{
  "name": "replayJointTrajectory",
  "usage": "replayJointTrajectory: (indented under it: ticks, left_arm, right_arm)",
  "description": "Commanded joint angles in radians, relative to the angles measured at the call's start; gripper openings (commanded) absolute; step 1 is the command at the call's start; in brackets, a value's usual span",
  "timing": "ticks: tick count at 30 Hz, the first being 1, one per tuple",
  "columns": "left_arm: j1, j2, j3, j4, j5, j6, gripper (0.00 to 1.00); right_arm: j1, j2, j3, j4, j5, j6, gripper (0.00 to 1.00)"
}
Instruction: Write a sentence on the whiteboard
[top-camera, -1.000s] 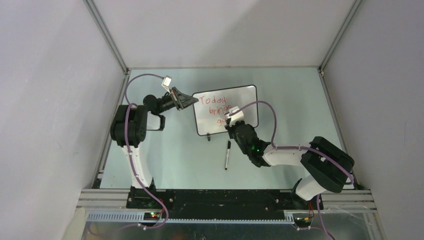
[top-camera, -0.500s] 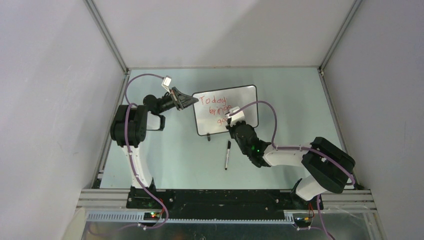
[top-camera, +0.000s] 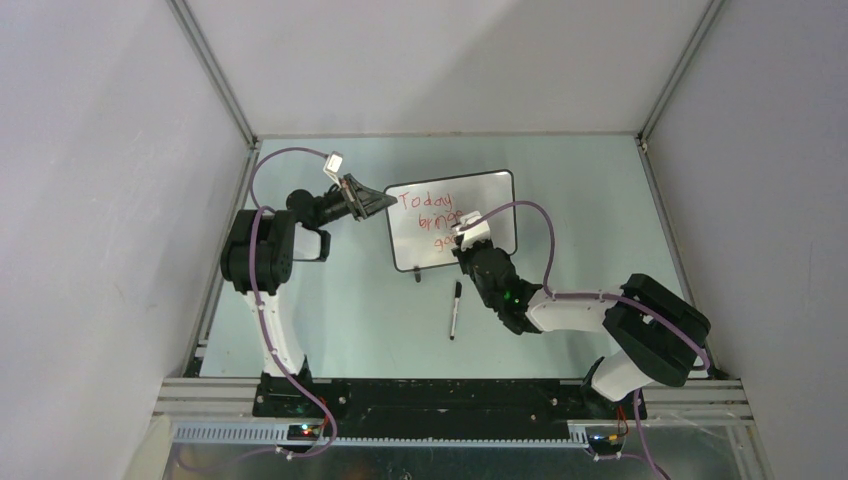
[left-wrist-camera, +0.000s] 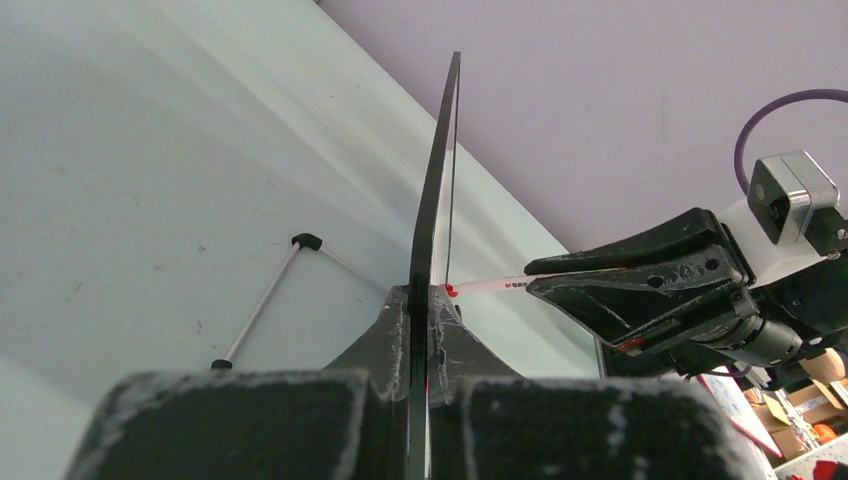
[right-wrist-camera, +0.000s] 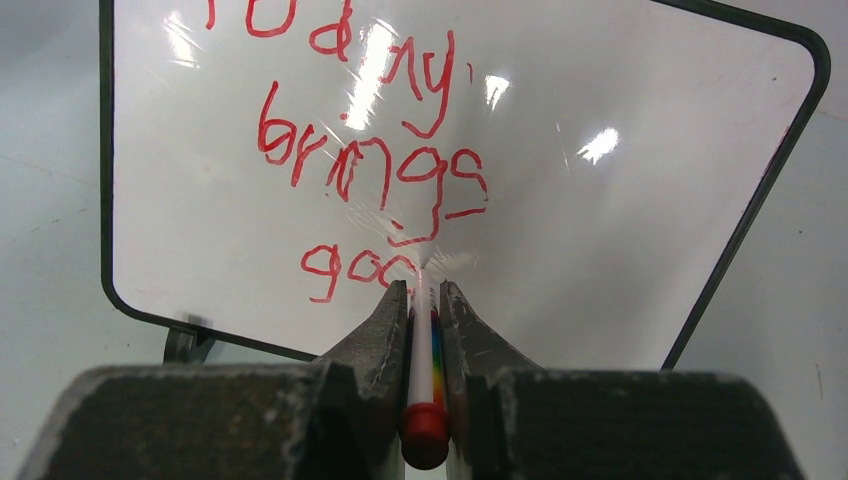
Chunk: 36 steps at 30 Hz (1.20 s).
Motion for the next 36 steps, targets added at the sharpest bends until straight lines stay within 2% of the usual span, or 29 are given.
replayJointTrajectory:
  ticks: [1, 18, 36]
  left_arm:
    - [0.008, -0.014, 0.004, 0.048, 0.002, 0.025, 0.00]
    - [0.008, -0.014, 0.005, 0.048, 0.003, 0.025, 0.00]
    - [0.008, -0.015, 0.004, 0.048, 0.001, 0.025, 0.00]
  right_arm:
    - [-0.004, 0.003, 0.030, 0.057, -0.006, -0.003, 0.00]
    - [-0.005, 0.017, 0.038, 0.051, 0.006, 0.001, 0.00]
    - [-0.002, -0.065, 0.031, -0.068, 0.020, 0.034, 0.00]
